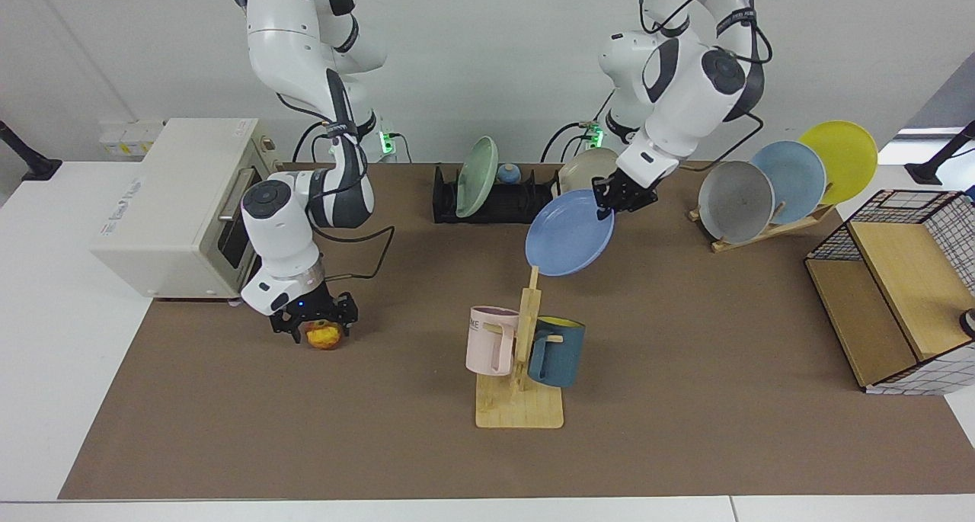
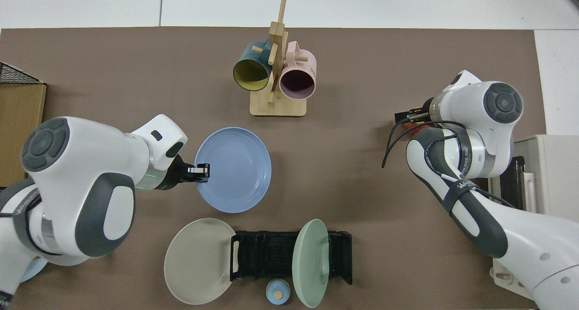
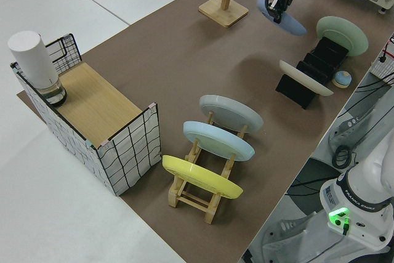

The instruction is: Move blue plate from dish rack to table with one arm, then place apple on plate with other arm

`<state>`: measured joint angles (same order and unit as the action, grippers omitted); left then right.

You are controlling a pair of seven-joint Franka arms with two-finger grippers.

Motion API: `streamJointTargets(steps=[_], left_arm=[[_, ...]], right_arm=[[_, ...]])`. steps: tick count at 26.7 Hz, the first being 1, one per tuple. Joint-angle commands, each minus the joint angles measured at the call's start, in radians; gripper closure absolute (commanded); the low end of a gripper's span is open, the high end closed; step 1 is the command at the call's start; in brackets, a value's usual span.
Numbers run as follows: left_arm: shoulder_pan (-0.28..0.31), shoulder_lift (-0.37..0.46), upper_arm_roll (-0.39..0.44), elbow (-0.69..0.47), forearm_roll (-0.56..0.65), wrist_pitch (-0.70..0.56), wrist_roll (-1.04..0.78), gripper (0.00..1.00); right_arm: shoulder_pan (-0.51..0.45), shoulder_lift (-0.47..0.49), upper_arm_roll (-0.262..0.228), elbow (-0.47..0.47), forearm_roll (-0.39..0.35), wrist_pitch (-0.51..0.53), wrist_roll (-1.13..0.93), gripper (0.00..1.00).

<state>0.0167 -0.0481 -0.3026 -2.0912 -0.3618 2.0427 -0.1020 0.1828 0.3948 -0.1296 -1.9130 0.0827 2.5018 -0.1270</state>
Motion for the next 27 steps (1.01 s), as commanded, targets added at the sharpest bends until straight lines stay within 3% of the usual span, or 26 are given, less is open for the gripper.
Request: streamJointTargets(steps=[1,7,9,11,12,19,22,24,26,27], left_arm=[[0.008,0.135,-0.012,0.022,-0.133,0.100,0.131,1.00],[0.037,0.160,-0.013,-0.001,-0.244,0.093,0.232,1.00],[0.032,0.174,-0.015,-0.003,-0.244,0.091,0.232,1.00],[0.028,0.183,-0.015,-0.004,-0.246,0.088,0.249,1.00],[0.029,0.188,-0.015,-0.004,-0.246,0.086,0.252,1.00],[0.005,0.238,-0.015,-0.010,-0.246,0.103,0.251,1.00],[0.000,0.258,-0.018,-0.010,-0.246,0.132,0.249,1.00],[-0.004,0.260,-0.020,-0.009,-0.244,0.137,0.243,0.87],[-0.006,0.260,-0.020,-0.004,-0.233,0.139,0.239,0.66],[-0.009,0.260,-0.021,-0.004,-0.230,0.139,0.237,0.62]], right_arm=[[0.009,0.019,-0.001,0.006,0.039,0.023,-0.020,0.01],[0.001,0.021,-0.001,0.009,0.028,0.023,-0.028,0.04],[-0.002,0.021,-0.001,0.009,0.023,0.023,-0.043,0.36],[0.001,0.021,-0.001,0.009,0.026,0.023,-0.053,0.89],[0.006,0.021,-0.001,0.009,0.032,0.023,-0.051,1.00],[0.015,0.015,-0.001,0.026,0.029,0.006,-0.049,1.00],[0.020,-0.008,-0.002,0.052,0.038,-0.046,-0.046,1.00],[0.023,-0.043,-0.002,0.072,0.040,-0.105,-0.045,1.00],[0.023,-0.088,-0.007,0.078,0.040,-0.155,-0.045,1.00],[0.021,-0.109,-0.008,0.078,0.037,-0.176,-0.046,1.00]])
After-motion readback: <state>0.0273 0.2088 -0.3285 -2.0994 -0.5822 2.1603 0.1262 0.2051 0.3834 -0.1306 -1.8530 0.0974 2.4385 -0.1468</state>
